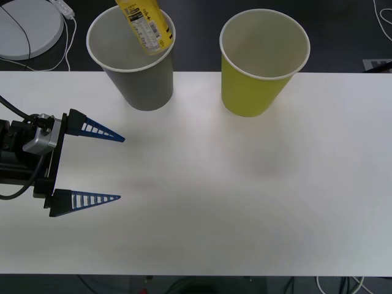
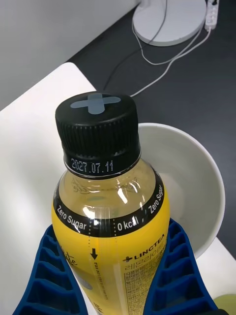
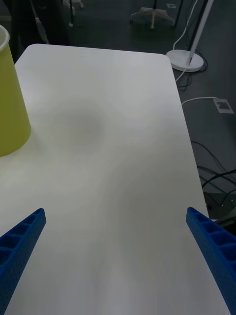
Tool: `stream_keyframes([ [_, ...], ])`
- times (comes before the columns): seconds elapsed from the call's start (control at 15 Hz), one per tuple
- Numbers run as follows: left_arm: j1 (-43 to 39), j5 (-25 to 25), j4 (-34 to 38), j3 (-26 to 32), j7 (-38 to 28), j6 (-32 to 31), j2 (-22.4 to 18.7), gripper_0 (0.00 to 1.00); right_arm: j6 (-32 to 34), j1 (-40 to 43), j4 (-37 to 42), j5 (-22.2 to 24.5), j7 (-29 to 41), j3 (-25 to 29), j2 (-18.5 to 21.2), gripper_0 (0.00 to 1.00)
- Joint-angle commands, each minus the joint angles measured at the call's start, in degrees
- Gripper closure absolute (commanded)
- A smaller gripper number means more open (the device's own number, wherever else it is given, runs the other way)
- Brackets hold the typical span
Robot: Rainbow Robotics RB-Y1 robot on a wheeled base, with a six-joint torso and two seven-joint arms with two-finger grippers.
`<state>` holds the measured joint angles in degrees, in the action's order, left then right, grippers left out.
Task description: Put the can into the green bin and the plastic bottle into the gray bin
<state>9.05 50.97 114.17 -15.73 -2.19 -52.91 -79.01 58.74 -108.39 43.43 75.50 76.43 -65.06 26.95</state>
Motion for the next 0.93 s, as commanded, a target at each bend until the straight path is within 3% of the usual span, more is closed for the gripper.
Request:
stream_keyframes([
  [0.07, 0.0, 0.0, 0.0, 0.0, 0.0, 0.0, 0.0, 0.00, 0.8, -2.8, -4.7, 0.8, 3.7, -2.8, -3.8, 1.00],
  [0.47, 0.0, 0.0, 0.0, 0.0, 0.0, 0.0, 0.0, 0.00, 2.3, -6.6, -14.5, 1.1, 3.9, -5.7, -11.0, 1.00],
  [0.93, 0.0, 0.0, 0.0, 0.0, 0.0, 0.0, 0.0, 0.00, 2.3, -8.3, -15.7, 3.1, 4.3, -6.9, -13.1, 1.00],
])
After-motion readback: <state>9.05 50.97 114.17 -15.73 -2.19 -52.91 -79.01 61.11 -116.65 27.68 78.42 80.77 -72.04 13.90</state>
